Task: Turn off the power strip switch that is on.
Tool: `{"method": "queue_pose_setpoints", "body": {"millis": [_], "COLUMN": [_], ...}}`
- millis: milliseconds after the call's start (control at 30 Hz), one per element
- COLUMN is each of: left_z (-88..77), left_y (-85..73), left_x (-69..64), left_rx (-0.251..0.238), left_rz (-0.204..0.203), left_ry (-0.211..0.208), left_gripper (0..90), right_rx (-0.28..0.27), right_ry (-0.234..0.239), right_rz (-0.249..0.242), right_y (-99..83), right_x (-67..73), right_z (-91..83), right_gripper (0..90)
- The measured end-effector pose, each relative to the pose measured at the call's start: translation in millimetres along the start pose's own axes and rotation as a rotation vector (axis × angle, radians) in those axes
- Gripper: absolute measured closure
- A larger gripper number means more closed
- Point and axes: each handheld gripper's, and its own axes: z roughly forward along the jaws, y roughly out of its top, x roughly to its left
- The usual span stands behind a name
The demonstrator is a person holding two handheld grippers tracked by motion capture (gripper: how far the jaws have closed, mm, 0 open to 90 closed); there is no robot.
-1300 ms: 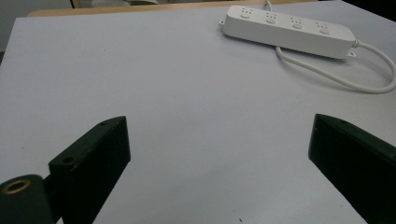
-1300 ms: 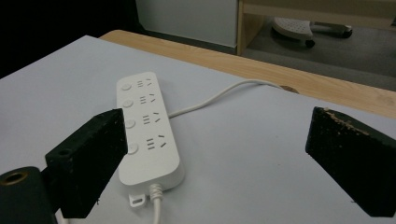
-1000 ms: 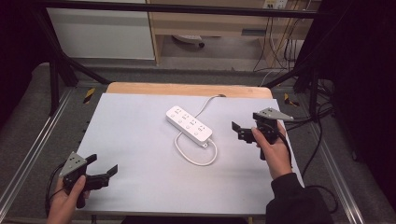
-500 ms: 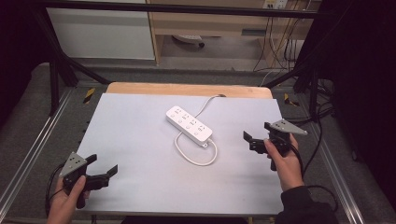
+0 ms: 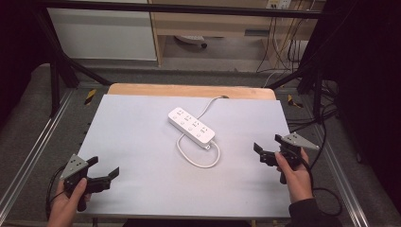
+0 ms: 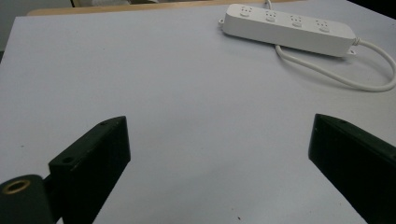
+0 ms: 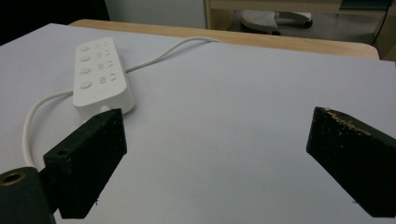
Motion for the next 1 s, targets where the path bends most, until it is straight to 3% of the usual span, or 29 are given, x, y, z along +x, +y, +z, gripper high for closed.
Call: {"method": "queue_pose_setpoints", "body": {"millis": [400,1000], "left_z": [-0.1,-0.4], "left_y": [0.0,0.1], "left_x": [-0.1,-0.6], "left_rx": [-0.001,-0.003], "left_rz": [0.001,0.0], "left_ry": [0.002,0.0], "left_gripper": [5.3,5.3], "right_rx": [0.007,0.051], "right_ry": [-0.009,0.026], "right_rz": [0.044,0.023], "right_y": [-27.3,-48.8], "right_x": [-8.3,0.5], "right_z": [-7.3,-4.6], "right_gripper": [5.1,4.1]}}
